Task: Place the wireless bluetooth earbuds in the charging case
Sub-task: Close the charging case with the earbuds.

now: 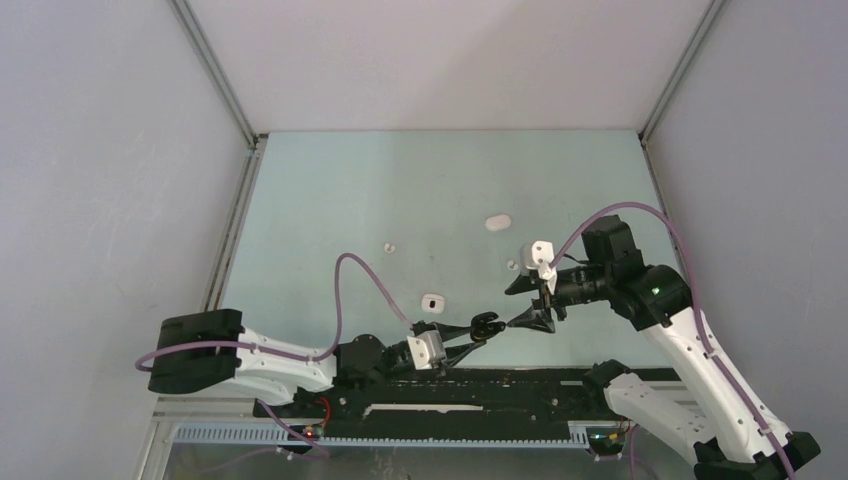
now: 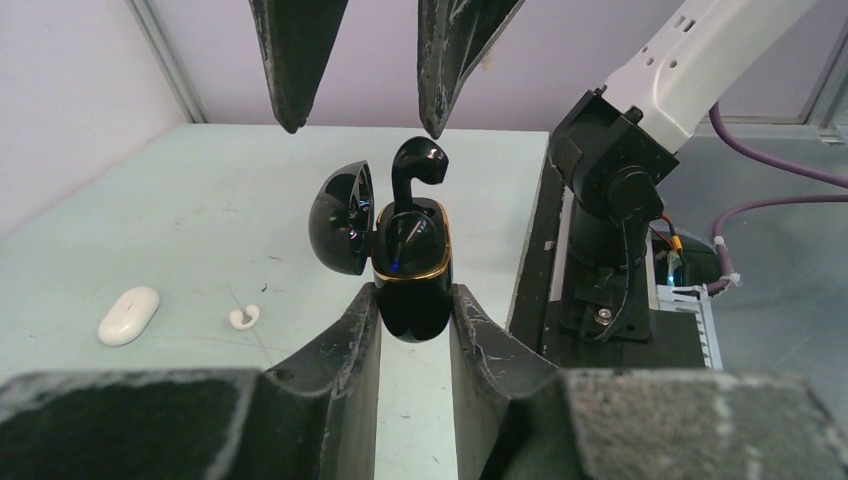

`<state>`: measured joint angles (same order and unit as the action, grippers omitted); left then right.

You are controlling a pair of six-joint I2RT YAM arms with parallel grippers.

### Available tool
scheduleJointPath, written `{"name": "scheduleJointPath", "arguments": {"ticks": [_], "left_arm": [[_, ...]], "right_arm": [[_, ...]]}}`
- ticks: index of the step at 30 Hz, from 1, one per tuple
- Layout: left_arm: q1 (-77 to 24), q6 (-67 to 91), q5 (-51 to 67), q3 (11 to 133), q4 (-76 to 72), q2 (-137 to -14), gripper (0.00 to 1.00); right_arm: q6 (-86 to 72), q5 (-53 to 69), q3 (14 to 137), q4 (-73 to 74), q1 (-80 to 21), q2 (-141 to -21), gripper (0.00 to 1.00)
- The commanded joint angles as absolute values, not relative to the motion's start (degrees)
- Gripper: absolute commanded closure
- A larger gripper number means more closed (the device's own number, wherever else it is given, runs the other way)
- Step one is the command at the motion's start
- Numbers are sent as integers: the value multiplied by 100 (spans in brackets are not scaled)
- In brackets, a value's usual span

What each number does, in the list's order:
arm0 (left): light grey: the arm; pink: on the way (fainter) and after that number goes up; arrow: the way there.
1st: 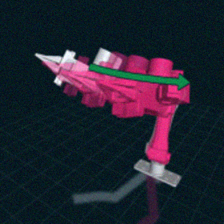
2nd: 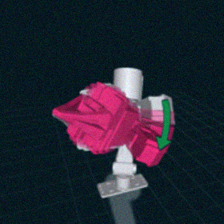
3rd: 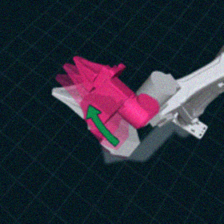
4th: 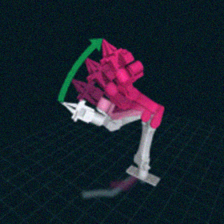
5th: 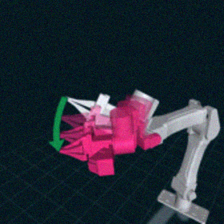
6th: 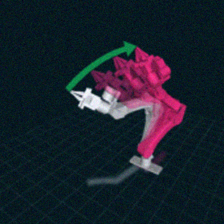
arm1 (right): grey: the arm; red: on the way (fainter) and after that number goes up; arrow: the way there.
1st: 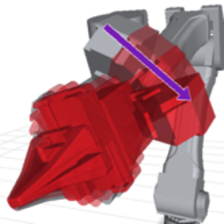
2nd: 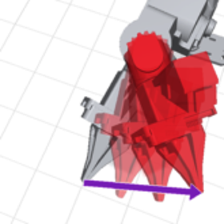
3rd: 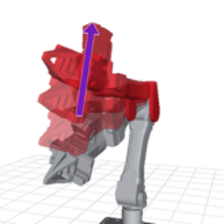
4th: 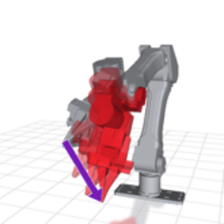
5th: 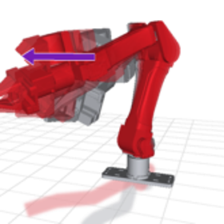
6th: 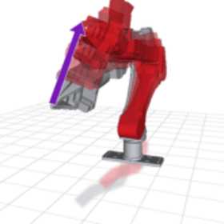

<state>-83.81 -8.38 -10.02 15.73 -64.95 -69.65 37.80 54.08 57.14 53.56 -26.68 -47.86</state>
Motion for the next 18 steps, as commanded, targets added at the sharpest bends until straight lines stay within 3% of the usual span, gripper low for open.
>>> {"name": "scheduleJointPath", "arguments": {"ticks": [1,18], "left_arm": [[-8350,-752,-862,1861,-6653,-7026,100],[-8350,-735,-754,1948,-6688,-7191,100]], "right_arm": [[3830,5286,5684,5189,-2819,-4843,38],[3811,5048,5621,5134,-3031,-4928,39]]}}
